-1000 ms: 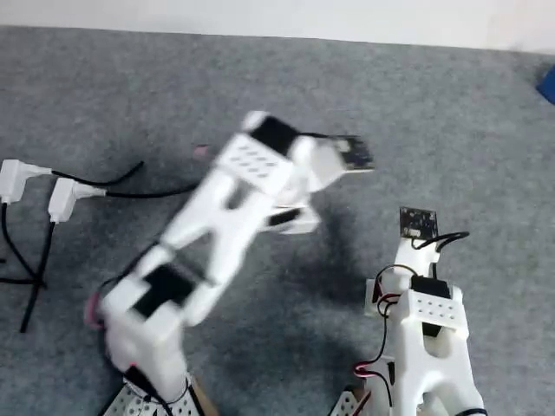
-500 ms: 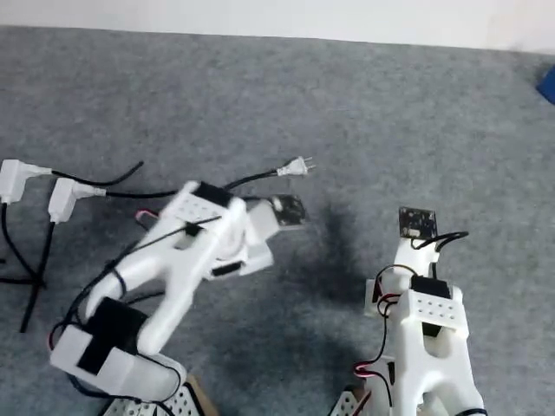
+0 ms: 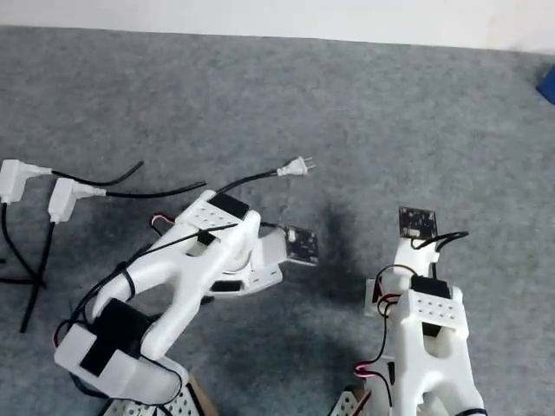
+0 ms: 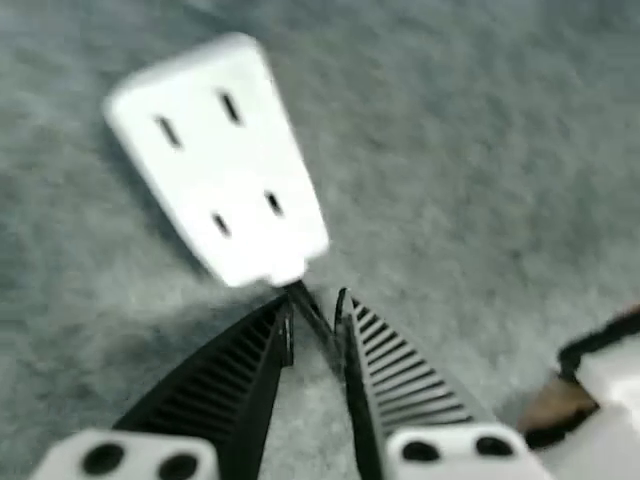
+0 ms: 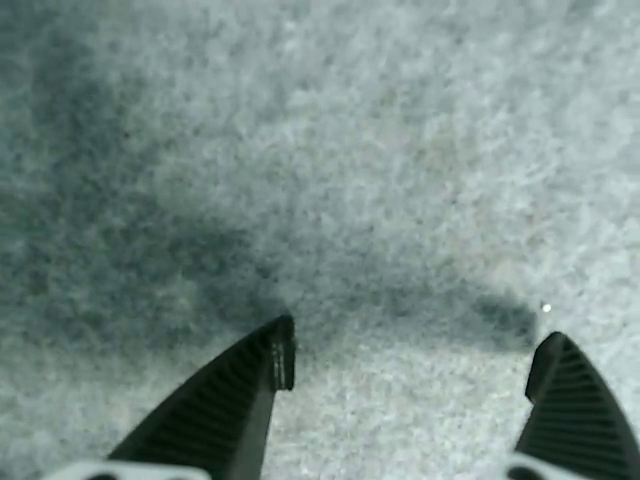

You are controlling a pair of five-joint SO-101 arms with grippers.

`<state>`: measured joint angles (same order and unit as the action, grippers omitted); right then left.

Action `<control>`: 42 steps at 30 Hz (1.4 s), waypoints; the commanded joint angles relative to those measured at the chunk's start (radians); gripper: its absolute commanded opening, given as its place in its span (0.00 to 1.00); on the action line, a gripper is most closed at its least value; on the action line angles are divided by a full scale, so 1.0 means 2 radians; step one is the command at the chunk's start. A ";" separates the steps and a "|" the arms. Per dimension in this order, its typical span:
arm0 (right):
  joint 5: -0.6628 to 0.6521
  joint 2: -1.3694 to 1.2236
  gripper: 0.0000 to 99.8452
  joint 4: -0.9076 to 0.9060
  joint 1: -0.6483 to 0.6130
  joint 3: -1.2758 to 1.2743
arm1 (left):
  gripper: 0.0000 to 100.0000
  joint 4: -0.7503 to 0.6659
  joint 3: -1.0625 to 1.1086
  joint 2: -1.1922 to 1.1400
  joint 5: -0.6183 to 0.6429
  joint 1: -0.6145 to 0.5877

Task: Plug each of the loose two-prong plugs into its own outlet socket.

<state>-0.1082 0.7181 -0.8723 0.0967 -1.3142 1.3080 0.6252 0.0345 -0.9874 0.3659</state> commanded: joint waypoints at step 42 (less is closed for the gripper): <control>-0.007 -0.003 0.36 -0.003 -0.011 0.002 | 0.21 -0.120 -0.006 0.002 0.200 0.051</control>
<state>-0.1082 0.7181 -0.8723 0.0813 -1.3157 1.0856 0.6084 0.0345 -0.5930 0.4626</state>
